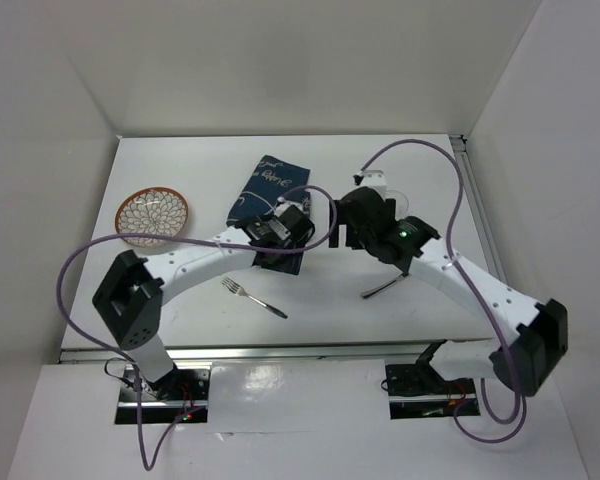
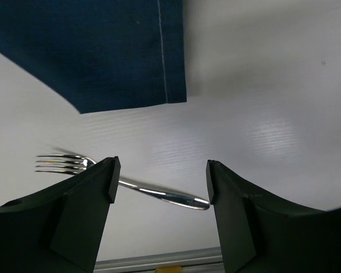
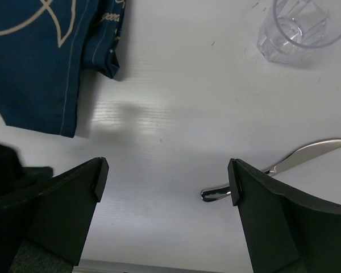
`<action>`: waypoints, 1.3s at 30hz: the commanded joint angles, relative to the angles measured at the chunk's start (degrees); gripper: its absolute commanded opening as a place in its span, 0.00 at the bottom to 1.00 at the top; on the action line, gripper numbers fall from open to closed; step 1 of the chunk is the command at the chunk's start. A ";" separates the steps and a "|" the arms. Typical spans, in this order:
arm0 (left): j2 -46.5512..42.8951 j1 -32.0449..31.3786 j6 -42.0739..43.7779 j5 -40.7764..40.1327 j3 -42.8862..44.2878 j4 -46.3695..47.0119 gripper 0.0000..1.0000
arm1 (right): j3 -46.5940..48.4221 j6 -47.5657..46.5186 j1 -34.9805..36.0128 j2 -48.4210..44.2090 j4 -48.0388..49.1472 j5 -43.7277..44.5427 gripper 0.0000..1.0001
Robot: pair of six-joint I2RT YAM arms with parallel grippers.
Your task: Set the dinner table for one person
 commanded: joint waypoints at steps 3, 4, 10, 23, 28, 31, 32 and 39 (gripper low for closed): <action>5.28 -1.75 -9.91 -5.68 0.43 0.75 0.79 | -5.53 2.90 -0.08 -10.85 1.25 -1.56 1.00; 5.28 -1.06 -11.33 -4.47 0.43 0.74 0.79 | -6.33 2.90 -0.08 -14.08 1.25 -1.57 1.00; -8.68 2.90 -21.08 11.79 -13.35 12.41 0.86 | -11.43 3.43 -0.08 -21.93 0.65 -1.57 1.00; -11.44 11.96 -43.16 26.05 -29.28 33.00 0.85 | -10.38 3.43 -0.61 -23.69 -1.29 -1.57 1.00; -8.70 11.96 -44.57 21.75 -27.71 37.03 0.84 | -10.38 3.95 -0.61 -25.27 -2.44 -1.56 1.00; -5.03 11.96 -44.04 20.95 -25.07 36.34 0.84 | -10.38 4.48 -0.61 -25.28 -3.05 -2.35 1.00; -4.05 11.96 -43.52 20.34 -25.06 36.34 0.83 | -10.38 5.09 -0.61 -25.80 -3.05 -2.88 1.00; -1.31 11.96 -42.90 18.05 -23.83 36.95 0.79 | -12.58 6.50 -0.61 -25.81 -1.47 -6.84 1.00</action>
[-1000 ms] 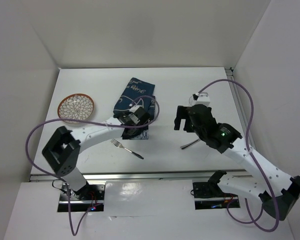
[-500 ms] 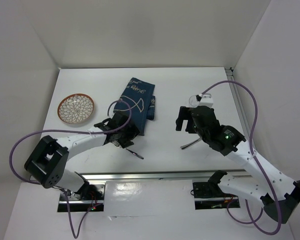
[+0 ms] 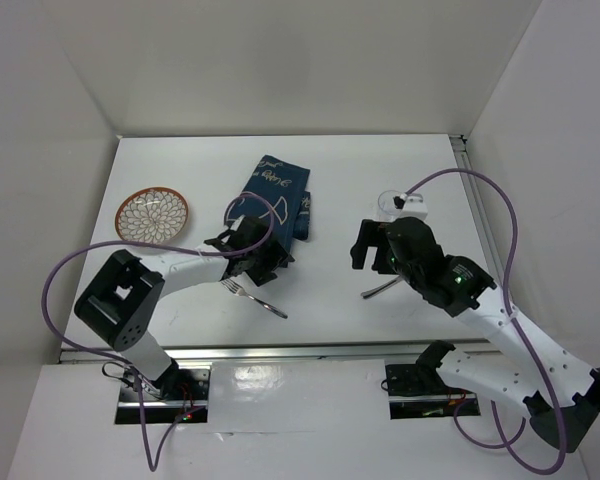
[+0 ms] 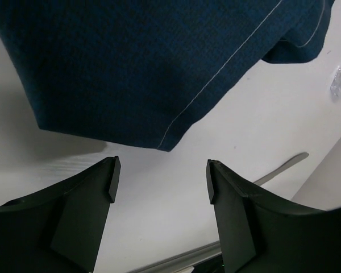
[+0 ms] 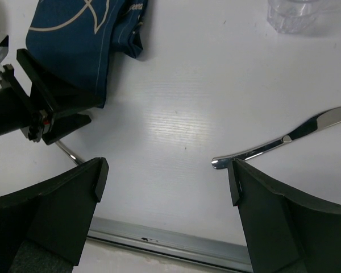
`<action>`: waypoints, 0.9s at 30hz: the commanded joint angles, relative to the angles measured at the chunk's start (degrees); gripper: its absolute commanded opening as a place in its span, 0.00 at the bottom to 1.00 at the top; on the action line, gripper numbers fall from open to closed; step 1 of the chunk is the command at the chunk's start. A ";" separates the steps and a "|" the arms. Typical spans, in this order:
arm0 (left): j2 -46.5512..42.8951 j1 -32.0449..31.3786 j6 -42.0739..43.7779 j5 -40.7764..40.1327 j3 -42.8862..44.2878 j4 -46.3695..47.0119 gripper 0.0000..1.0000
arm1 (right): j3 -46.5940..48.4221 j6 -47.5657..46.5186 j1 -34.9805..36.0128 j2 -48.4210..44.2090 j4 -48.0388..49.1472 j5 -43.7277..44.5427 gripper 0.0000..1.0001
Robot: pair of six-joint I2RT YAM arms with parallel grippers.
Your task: Set the dinner table for one person
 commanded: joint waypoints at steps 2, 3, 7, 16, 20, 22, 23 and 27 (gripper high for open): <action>1.18 0.00 -0.36 -3.04 2.47 0.10 0.79 | -0.79 1.43 -0.26 -0.23 1.30 -2.38 1.00; 1.18 0.00 -0.36 -3.57 2.47 0.09 0.79 | -0.79 1.43 -0.26 0.29 1.31 -2.38 1.00; 0.57 0.00 -0.36 -5.42 -0.96 3.26 0.79 | -0.79 1.43 -0.26 0.91 1.84 -2.38 1.00; 2.68 0.53 -0.36 -6.48 2.72 2.83 0.48 | -2.72 0.91 -0.26 2.49 4.90 -4.32 1.00; 1.36 1.32 0.69 -8.24 5.54 -2.08 0.02 | -6.85 -1.11 -0.26 3.72 10.96 -10.10 1.00; -0.65 2.98 1.22 -8.24 7.21 -4.12 0.00 | -8.87 -2.34 -0.26 6.17 15.95 -12.22 1.00; -1.53 2.99 1.22 -8.24 8.08 -5.87 0.00 | -8.88 -3.30 -0.26 7.49 17.55 -13.71 0.99; -7.51 5.54 3.06 -8.24 9.32 -7.73 0.00 | -8.97 -5.15 -0.26 15.66 23.89 -13.72 0.99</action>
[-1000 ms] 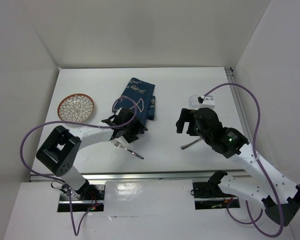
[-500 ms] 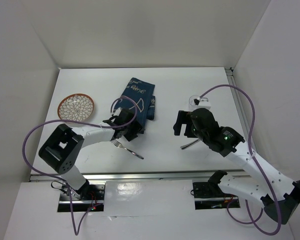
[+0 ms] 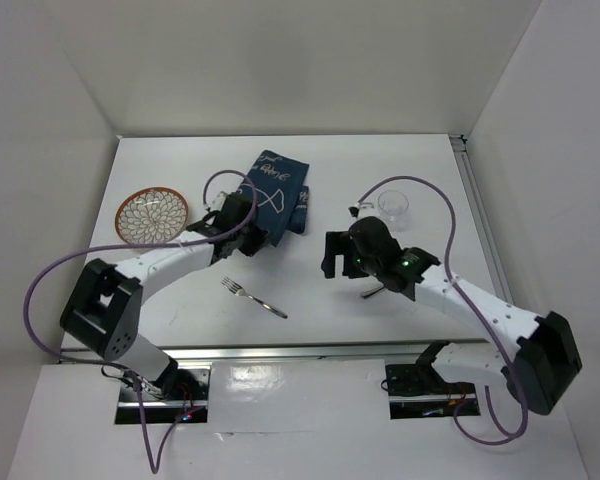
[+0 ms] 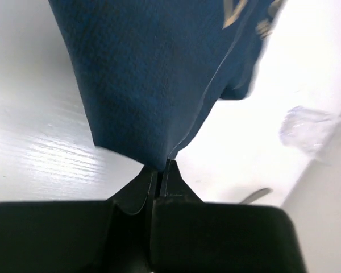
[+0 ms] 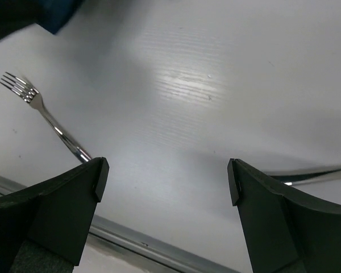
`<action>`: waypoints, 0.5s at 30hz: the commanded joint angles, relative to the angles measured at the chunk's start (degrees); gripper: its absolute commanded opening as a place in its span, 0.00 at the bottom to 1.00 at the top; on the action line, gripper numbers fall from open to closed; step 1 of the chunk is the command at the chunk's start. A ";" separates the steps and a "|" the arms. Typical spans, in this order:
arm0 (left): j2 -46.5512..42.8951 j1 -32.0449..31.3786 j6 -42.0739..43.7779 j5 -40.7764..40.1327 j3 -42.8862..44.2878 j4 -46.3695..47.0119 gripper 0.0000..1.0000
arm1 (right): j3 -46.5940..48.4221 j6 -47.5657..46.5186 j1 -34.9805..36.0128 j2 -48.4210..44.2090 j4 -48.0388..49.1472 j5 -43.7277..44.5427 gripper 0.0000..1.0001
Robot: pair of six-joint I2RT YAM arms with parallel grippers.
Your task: Set the dinner table for one person
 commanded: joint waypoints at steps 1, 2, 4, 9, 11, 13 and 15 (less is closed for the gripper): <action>-6.88 2.21 2.17 -2.25 2.92 -3.05 0.00 | 0.64 -2.60 -0.15 5.05 12.17 -1.96 0.99; -9.15 3.18 2.69 -2.25 3.62 -3.06 0.00 | 1.17 -2.60 -0.93 8.02 13.85 -1.96 0.99; -11.19 4.50 3.40 -1.37 4.33 -4.37 0.00 | 1.70 -3.30 -3.73 11.03 17.19 -6.78 0.97; -14.71 7.23 5.16 -0.32 7.66 -6.13 0.00 | 5.13 -5.14 -5.86 24.02 29.94 -14.52 0.95; -14.72 8.02 5.69 0.30 8.72 -6.74 0.00 | 8.55 -6.55 -5.86 30.77 31.96 -15.23 0.95; -14.72 8.73 6.21 1.52 10.30 -7.45 0.00 | 10.31 -7.78 -5.86 34.49 33.37 -15.23 0.95; -14.72 9.34 6.74 1.53 10.83 -7.97 0.00 | 12.86 -8.48 -5.86 38.80 34.51 -14.28 0.95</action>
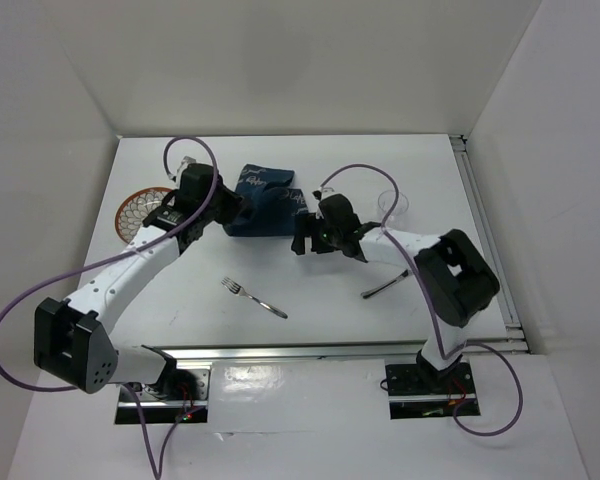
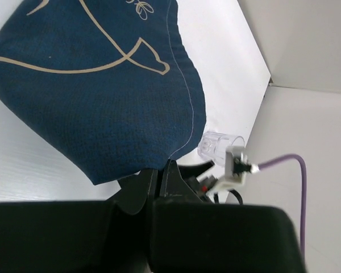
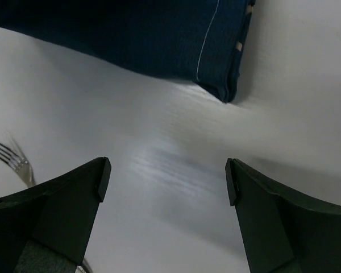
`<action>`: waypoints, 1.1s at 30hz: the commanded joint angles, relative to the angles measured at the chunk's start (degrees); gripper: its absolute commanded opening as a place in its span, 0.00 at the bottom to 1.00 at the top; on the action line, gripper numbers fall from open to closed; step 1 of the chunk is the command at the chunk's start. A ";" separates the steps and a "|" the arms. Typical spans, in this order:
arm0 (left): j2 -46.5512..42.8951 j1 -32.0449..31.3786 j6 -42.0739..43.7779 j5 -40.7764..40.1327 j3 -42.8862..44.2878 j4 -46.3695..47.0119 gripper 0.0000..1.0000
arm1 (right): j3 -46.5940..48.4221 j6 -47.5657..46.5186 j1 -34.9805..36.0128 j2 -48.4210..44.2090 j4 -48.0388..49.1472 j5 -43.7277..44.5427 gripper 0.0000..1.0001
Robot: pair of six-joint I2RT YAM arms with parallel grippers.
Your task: Set the dinner table for one person
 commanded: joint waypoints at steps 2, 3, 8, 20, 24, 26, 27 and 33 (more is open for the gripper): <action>-0.84 2.22 2.91 2.49 2.35 -1.68 0.00 | 6.09 -3.53 -0.40 5.40 7.48 0.38 0.95; -0.84 2.22 2.92 2.50 2.87 -1.68 0.00 | 6.80 -4.14 -0.40 7.23 7.49 0.38 0.95; -1.89 5.21 3.53 3.64 3.40 -3.00 0.00 | 8.04 -2.14 -2.67 7.08 7.74 1.26 0.95; -2.95 9.43 2.92 5.92 1.04 -3.00 0.00 | 26.04 -0.63 -8.66 20.25 -0.76 -14.19 0.98; -2.95 10.05 2.92 6.53 1.03 -3.00 0.00 | 33.34 0.68 -8.66 25.70 -4.46 -14.12 0.94; -2.95 10.57 2.92 6.54 1.03 -3.00 0.00 | 33.96 1.47 -8.66 27.19 -4.47 -12.89 0.93; -2.95 11.18 2.92 7.24 1.03 -3.00 0.00 | 33.97 1.48 -8.66 27.20 -4.47 -11.67 0.92; -2.95 12.33 2.92 8.30 0.51 -3.00 0.00 | 40.11 1.48 -8.66 33.09 -5.70 -15.86 0.72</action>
